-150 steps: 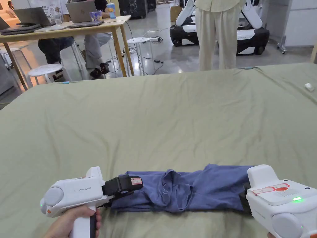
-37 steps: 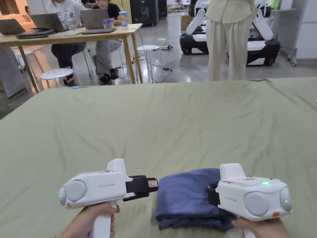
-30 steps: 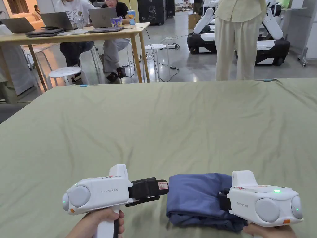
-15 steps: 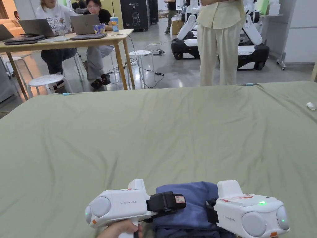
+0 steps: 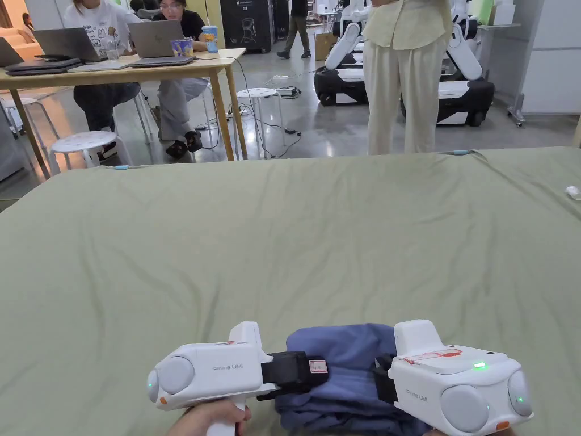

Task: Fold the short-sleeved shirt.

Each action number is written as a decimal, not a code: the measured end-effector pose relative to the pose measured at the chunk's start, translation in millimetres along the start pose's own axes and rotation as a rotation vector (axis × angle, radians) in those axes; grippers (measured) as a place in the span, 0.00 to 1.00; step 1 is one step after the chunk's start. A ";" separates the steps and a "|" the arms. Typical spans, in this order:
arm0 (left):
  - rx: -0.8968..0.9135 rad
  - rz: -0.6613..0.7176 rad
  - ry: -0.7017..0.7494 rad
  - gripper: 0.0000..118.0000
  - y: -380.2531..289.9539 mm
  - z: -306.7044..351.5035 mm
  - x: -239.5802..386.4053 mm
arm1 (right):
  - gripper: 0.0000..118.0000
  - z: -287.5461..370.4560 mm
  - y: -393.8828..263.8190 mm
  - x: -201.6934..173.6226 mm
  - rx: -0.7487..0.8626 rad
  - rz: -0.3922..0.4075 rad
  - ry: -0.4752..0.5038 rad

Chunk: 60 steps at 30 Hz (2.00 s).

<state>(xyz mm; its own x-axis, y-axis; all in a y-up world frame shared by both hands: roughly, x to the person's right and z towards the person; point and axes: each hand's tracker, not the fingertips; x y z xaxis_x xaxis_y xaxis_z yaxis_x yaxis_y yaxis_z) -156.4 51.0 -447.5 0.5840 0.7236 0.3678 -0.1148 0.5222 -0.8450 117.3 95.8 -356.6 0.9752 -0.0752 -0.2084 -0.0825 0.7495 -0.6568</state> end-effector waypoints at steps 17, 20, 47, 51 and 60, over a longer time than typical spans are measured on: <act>0.134 -0.012 0.138 0.25 54.3 229.1 -153.8 | 0.00 -74.2 63.8 -201.3 0.098 0.249 0.084; 0.155 -0.008 0.186 0.25 62.2 278.2 -187.8 | 0.00 -94.9 73.3 -247.1 0.109 0.280 0.099; 0.488 -0.074 0.499 0.60 81.9 427.4 -227.4 | 0.00 -126.9 106.8 -339.7 0.169 0.364 0.164; 0.538 -0.169 0.627 0.00 79.2 389.8 -171.4 | 0.00 -109.5 119.4 -321.1 0.196 0.327 0.143; 0.737 -0.427 0.918 0.00 73.9 225.8 -33.0 | 0.00 -48.2 151.3 -234.7 0.280 0.257 0.056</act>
<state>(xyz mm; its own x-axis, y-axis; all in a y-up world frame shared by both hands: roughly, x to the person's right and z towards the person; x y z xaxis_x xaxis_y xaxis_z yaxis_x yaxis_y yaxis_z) -365.6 167.6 -434.5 0.9952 0.0080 -0.0979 -0.0274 0.9798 -0.1983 -134.0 195.1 -442.1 0.9165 0.1085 -0.3850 -0.2561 0.8985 -0.3565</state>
